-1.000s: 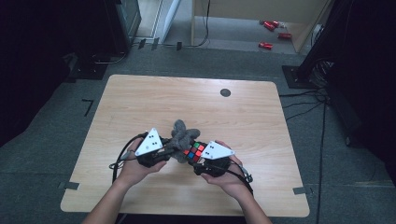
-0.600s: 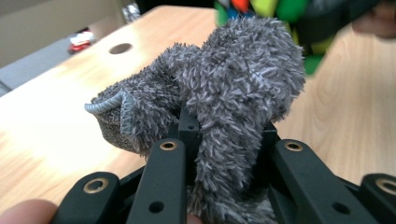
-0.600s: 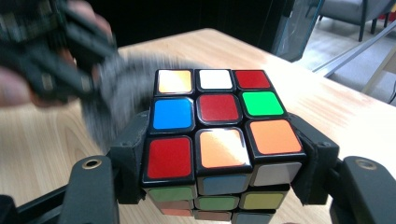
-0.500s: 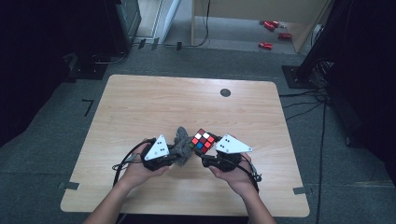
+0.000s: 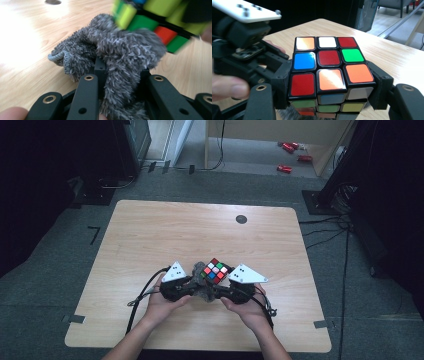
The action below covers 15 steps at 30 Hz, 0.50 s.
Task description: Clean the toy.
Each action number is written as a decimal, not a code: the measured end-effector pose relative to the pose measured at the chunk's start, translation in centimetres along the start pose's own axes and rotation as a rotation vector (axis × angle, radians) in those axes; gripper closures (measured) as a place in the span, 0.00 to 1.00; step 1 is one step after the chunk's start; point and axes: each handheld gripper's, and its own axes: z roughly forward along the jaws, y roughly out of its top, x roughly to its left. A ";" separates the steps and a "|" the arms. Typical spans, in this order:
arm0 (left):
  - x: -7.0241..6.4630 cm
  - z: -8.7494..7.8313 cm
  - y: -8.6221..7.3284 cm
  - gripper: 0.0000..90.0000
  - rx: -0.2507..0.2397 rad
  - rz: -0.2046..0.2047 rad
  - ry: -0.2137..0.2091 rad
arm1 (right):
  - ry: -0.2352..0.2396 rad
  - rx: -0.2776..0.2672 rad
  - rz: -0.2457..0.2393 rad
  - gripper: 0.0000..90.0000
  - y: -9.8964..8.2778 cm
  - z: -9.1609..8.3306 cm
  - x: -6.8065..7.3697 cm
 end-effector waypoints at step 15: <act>-1.5 1.0 -0.4 0.82 0.006 0.121 -0.048 | 0.041 -0.023 0.050 0.38 -0.2 0.2 0.1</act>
